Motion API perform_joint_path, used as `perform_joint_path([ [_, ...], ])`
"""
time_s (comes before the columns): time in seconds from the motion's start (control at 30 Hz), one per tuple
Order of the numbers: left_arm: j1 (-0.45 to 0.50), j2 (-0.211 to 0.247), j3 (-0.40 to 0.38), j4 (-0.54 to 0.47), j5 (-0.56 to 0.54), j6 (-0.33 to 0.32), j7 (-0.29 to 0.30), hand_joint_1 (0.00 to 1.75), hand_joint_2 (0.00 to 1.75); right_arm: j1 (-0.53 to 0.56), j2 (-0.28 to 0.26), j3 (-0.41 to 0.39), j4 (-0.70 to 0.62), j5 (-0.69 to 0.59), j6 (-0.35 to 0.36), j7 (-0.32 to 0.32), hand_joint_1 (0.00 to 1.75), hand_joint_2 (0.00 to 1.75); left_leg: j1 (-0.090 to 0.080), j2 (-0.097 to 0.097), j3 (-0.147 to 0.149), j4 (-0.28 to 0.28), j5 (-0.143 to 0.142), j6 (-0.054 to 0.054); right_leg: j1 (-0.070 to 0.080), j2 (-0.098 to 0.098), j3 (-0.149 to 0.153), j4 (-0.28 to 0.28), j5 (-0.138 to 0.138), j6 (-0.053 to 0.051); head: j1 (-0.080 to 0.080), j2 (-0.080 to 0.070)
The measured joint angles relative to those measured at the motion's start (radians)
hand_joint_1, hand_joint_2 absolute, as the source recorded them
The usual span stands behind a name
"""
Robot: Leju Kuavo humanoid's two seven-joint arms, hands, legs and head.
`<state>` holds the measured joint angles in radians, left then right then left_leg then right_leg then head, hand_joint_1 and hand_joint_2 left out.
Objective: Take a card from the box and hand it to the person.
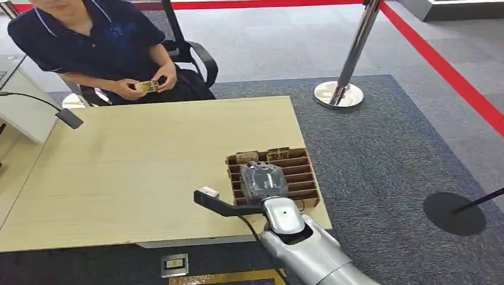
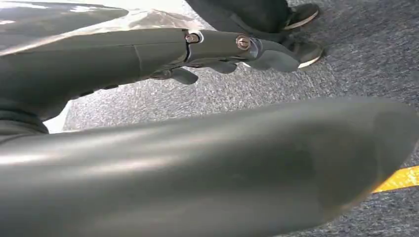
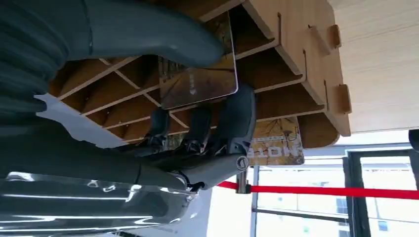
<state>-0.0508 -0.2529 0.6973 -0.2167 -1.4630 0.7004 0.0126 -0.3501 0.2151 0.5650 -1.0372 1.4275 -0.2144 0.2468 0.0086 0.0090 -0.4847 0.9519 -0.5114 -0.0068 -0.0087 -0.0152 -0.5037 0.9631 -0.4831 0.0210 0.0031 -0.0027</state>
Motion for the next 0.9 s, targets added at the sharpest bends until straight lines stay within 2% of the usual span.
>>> perform_joint_path([
  [0.1,0.0,0.0,0.0,0.0,0.004,0.0,-0.002,0.0,0.0,0.0,0.0,0.0,-0.001,0.0,0.0,0.0,0.89,1.75,0.0,0.0,0.0,0.0,0.0,0.0,0.0,0.0,0.0,0.0,0.0,0.0,0.0,0.0],
  [0.53,0.0,0.0,0.0,0.0,0.014,0.0,-0.009,0.0,0.0,0.014,-0.013,0.002,-0.039,0.01,-0.009,-0.004,0.91,1.75,0.0,0.0,0.0,0.0,0.0,0.0,0.0,0.0,0.0,0.0,0.0,0.0,0.0,0.0],
  [0.83,0.0,0.0,0.0,0.001,0.014,0.0,-0.016,0.0,0.0,0.023,-0.02,0.002,-0.045,0.01,-0.008,-0.005,1.01,1.75,0.0,0.0,0.0,0.0,0.0,0.0,0.0,0.0,0.0,0.0,0.0,0.0,0.0,0.0],
  [0.9,0.0,0.0,0.0,0.002,0.014,0.0,-0.016,0.0,0.0,0.023,-0.021,0.002,-0.045,0.01,-0.008,-0.005,1.12,1.75,0.0,0.0,0.0,0.0,0.0,0.0,0.0,0.0,0.0,0.0,0.0,0.0,0.0,0.0],
])
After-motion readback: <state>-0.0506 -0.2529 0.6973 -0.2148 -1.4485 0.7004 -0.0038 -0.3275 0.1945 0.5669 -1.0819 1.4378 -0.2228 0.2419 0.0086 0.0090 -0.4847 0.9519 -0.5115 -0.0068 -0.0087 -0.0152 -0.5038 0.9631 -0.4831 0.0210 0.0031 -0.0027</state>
